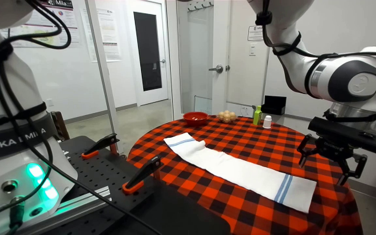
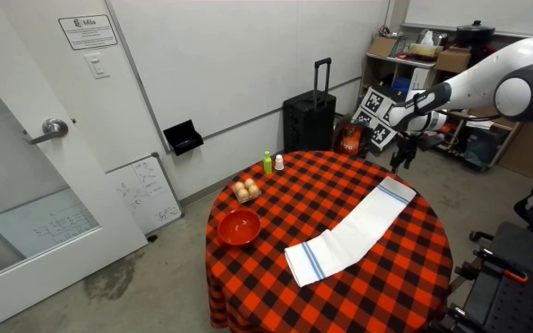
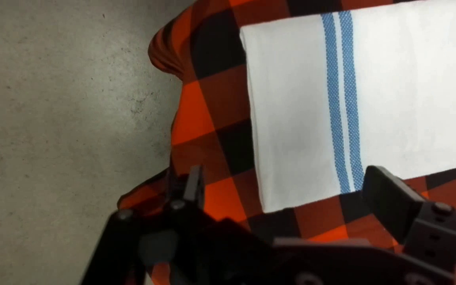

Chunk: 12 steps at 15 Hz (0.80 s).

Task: Fold the white towel two times over

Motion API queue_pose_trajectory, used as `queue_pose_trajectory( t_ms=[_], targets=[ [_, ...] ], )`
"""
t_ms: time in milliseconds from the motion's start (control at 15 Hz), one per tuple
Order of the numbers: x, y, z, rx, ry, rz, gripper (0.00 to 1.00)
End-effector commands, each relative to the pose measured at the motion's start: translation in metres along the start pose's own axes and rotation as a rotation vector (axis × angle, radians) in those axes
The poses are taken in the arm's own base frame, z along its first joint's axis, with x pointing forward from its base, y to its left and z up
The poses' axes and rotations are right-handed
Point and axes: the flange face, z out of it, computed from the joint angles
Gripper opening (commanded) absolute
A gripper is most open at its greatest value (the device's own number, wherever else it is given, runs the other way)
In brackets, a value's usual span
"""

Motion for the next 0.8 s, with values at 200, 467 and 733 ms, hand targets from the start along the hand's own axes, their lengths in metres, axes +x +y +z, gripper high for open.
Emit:
queue_pose_trajectory(
  t_ms=[200,467,733],
  targets=[
    [0.004,0.009,0.009,0.063,-0.074,0.049,1.0],
    [0.007,0.002,0.018,0.102,-0.102,0.057,1.0],
    [0.011,0.001,0.034,0.099,-0.094,0.053,1.0]
  ],
)
